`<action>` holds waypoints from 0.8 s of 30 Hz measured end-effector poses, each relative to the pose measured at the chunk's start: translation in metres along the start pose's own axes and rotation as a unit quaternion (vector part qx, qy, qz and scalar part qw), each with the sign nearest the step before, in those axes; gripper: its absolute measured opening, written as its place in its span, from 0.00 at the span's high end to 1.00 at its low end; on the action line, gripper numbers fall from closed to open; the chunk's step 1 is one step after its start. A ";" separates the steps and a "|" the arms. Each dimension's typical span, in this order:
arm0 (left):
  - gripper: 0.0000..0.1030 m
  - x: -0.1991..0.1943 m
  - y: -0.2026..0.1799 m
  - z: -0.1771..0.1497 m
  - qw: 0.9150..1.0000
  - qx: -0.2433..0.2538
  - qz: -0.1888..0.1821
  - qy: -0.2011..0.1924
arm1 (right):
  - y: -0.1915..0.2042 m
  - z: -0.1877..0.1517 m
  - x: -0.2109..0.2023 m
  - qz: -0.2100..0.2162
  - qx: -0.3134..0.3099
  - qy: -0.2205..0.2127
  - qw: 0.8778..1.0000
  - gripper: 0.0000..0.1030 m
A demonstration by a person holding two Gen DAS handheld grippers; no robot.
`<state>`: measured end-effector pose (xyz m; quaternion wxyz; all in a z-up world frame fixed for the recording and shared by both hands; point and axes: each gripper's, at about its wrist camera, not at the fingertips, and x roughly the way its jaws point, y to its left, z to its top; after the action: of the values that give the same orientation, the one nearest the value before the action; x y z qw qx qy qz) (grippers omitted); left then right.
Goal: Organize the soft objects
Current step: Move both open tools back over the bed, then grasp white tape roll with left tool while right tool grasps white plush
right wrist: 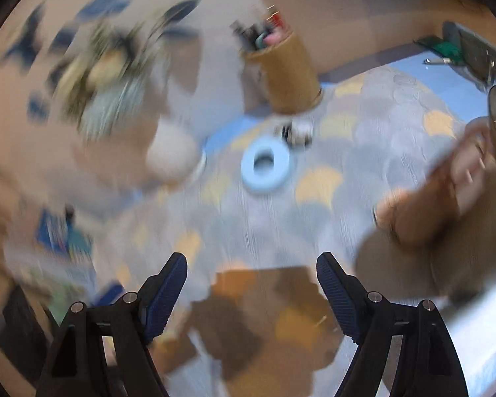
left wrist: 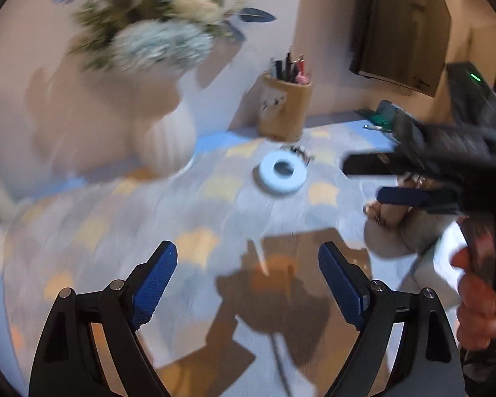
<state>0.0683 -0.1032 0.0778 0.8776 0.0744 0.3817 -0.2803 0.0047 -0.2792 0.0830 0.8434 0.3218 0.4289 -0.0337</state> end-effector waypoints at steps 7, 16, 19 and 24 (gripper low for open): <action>0.17 0.088 -0.016 0.039 0.999 0.020 -0.044 0.013 | -0.032 0.077 0.060 -0.026 0.100 -0.006 0.995 0.27; 0.19 0.149 -0.032 0.054 0.998 0.038 -0.052 0.030 | -0.039 0.113 0.116 -0.041 0.056 0.034 0.997 0.28; 0.19 0.158 -0.038 0.051 0.997 0.049 -0.049 0.037 | -0.043 0.117 0.123 -0.045 0.045 0.037 0.997 0.28; 0.40 0.164 -0.042 0.046 0.996 0.054 -0.048 0.047 | -0.027 0.114 0.133 -0.076 -0.010 0.024 0.997 0.36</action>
<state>0.1649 -0.2252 -0.0031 0.8391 0.1165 0.4096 -0.3386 0.1595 -0.3369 0.0186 0.8310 0.2802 0.4728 -0.0858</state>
